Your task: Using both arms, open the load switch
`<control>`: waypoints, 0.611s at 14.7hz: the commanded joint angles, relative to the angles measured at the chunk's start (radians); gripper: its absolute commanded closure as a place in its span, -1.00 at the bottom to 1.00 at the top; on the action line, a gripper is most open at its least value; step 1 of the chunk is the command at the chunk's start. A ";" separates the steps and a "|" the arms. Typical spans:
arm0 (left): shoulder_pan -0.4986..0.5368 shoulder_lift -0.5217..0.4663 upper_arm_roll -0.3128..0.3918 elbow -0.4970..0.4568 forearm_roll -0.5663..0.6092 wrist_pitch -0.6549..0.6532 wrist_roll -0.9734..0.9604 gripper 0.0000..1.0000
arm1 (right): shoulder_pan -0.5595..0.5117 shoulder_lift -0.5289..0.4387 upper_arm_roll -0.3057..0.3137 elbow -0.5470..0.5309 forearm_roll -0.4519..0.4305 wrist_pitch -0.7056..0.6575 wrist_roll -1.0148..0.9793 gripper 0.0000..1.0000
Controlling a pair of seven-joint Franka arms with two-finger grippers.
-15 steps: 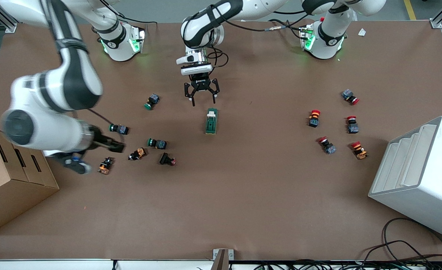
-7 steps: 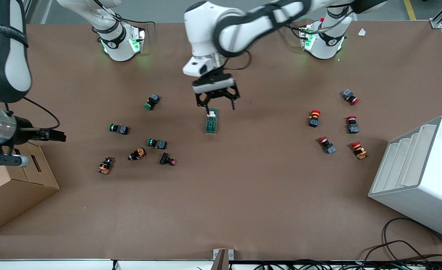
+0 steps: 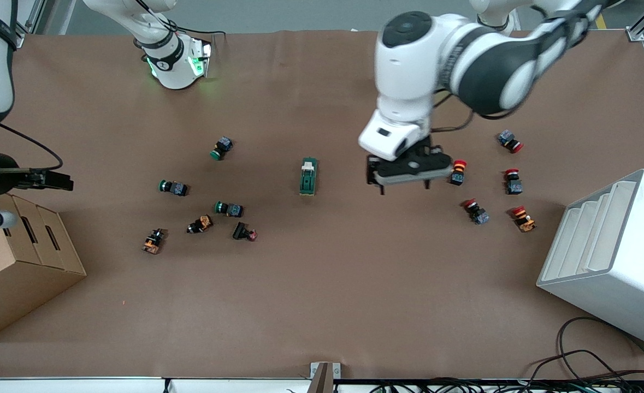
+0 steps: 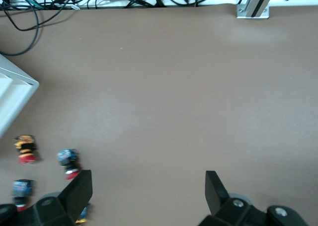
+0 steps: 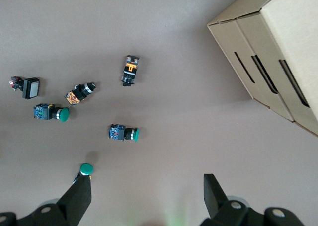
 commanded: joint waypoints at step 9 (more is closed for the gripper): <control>-0.135 -0.281 0.556 0.135 -0.494 -0.061 0.563 -1.00 | -0.026 -0.040 0.030 0.022 0.033 -0.031 -0.020 -1.00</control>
